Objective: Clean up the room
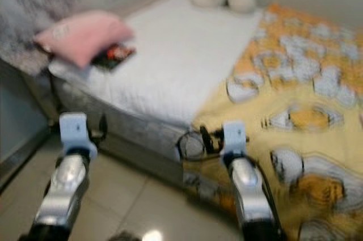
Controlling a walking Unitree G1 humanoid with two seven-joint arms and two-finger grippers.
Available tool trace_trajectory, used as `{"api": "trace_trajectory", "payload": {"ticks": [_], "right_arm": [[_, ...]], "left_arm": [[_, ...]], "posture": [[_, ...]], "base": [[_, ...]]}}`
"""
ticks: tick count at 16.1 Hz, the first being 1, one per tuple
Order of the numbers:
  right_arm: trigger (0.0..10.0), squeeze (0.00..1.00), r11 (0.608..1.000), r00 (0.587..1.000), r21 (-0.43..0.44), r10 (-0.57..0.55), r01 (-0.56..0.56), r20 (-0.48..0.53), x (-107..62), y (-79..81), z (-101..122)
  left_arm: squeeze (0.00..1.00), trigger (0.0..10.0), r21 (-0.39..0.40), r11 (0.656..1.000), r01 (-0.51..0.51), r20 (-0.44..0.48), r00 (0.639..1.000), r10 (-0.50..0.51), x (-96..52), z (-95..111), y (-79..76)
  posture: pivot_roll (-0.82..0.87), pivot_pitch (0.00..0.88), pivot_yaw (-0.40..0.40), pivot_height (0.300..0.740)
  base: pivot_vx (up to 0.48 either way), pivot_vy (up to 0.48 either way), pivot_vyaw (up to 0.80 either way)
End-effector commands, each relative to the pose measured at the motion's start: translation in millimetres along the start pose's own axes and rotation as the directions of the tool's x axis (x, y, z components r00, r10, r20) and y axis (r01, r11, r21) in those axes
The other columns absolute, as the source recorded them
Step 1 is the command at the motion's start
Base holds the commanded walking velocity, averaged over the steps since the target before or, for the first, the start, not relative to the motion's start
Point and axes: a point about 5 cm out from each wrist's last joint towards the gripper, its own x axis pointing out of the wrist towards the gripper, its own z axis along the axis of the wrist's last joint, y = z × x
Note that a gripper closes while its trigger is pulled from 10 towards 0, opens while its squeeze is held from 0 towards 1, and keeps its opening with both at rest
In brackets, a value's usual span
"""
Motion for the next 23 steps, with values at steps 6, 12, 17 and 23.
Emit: {"api": "trace_trajectory", "payload": {"ticks": [6,12,17,23], "right_arm": [[10.0,0.00,1.000,1.000,-0.029,0.002,-0.002,0.019,1.1,0.0,4.9],[10.0,0.00,0.999,0.999,-0.025,-0.030,0.031,0.045,-4.4,-0.8,5.8],[10.0,0.00,0.992,0.990,-0.004,-0.123,0.123,0.062,-13.0,-7.3,4.8],[10.0,0.00,0.987,0.982,-0.009,-0.162,0.163,0.095,-23.7,-9.3,7.2]], "left_arm": [[0.00,10.0,0.067,0.997,0.037,0.029,0.999,-0.039,10.3,7.5,-7.4],[0.00,10.0,0.097,0.993,0.066,0.049,0.996,-0.071,18.1,13.1,-3.1],[0.00,10.0,0.013,0.979,0.203,0.082,0.976,-0.203,16.3,14.2,-16.4],[0.00,10.0,-0.035,0.964,0.263,0.138,0.957,-0.256,11.9,19.6,-30.2]], "posture": [[0.00,0.000,-0.005,0.740],[-0.02,0.000,-0.001,0.740],[-0.03,0.000,-0.005,0.740],[-0.05,0.000,-0.001,0.740]], "base": [[0.000,-0.146,0.49],[0.000,0.000,-0.74],[0.000,0.000,-0.74],[0.235,0.000,-0.61]]}}
